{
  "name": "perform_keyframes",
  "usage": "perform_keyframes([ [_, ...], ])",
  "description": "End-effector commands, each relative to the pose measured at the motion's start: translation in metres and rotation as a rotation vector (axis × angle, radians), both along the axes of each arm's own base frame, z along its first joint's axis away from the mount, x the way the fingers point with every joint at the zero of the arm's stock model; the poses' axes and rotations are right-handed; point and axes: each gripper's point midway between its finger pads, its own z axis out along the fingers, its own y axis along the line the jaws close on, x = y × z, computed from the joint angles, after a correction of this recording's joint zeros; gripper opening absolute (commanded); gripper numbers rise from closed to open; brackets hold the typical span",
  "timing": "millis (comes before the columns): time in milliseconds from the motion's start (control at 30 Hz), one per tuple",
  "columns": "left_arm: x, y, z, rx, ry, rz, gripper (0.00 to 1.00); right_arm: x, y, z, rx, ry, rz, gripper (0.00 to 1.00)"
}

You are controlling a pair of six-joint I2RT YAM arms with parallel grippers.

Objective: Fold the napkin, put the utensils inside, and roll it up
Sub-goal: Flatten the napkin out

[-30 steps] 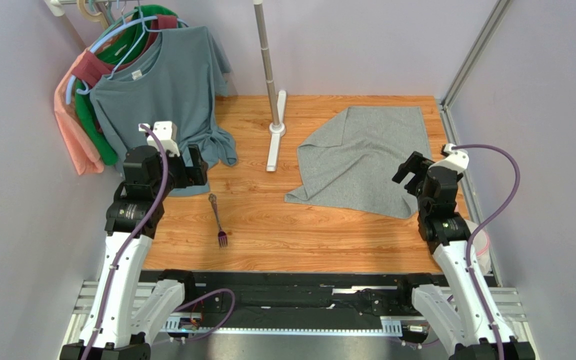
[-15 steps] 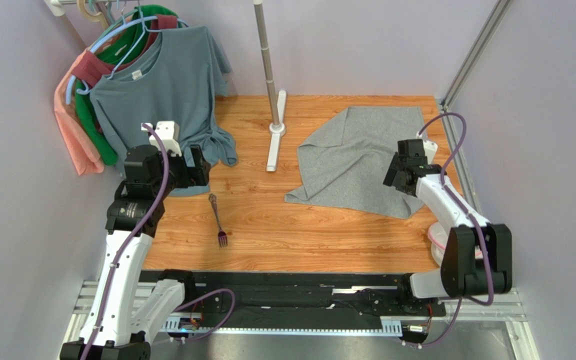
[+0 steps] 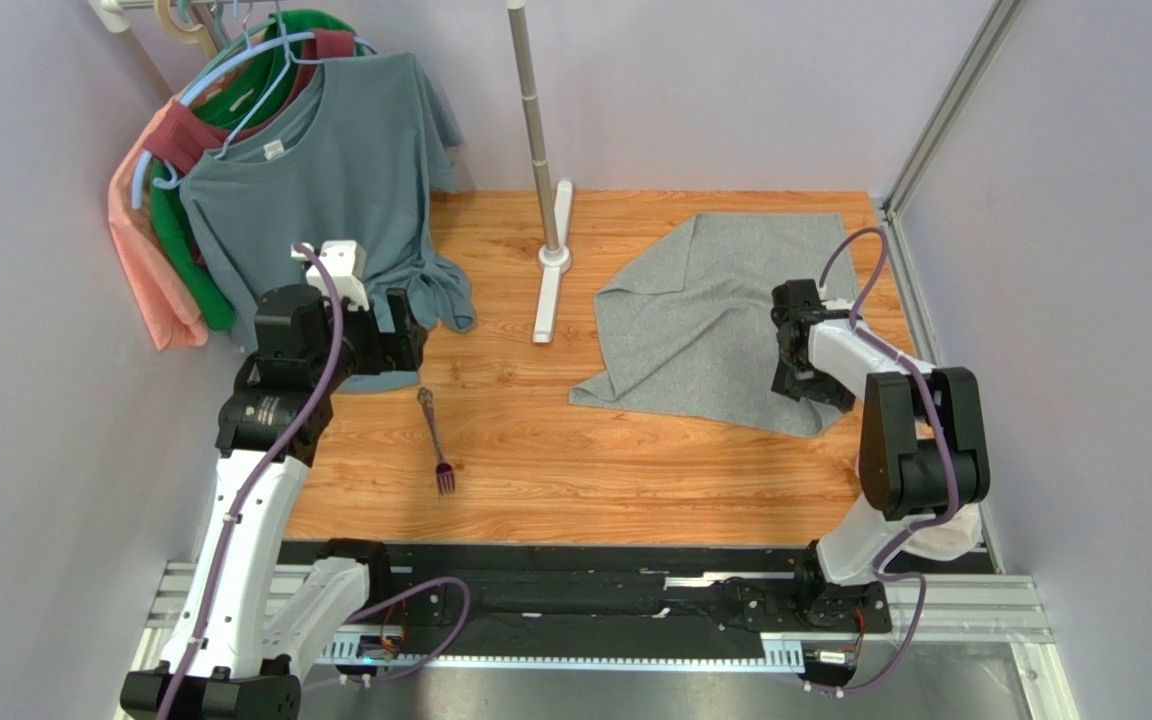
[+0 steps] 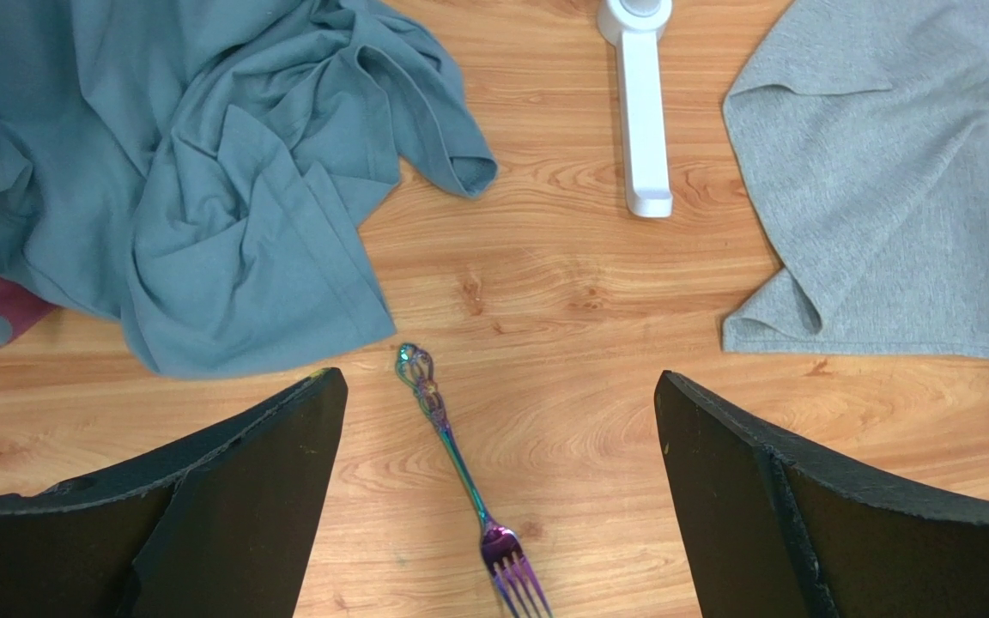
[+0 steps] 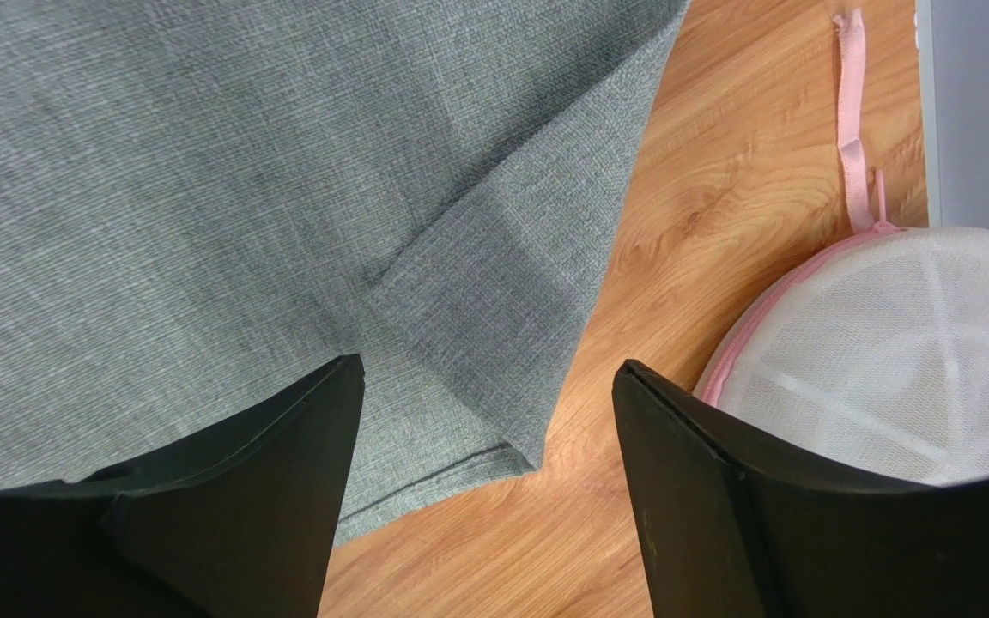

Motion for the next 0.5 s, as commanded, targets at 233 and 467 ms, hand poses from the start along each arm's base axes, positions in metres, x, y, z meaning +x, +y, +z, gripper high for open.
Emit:
perform_keyframes([
  [233, 0.004, -0.007, 0.011, 0.012, -0.045, -0.021, 0.99, -0.013, -0.032, 0.008, -0.147, 0.085, -0.097, 0.73],
  [467, 0.001, -0.02, 0.009, 0.027, -0.04, -0.066, 0.99, -0.027, -0.047, 0.018, -0.203, 0.099, -0.144, 0.73],
])
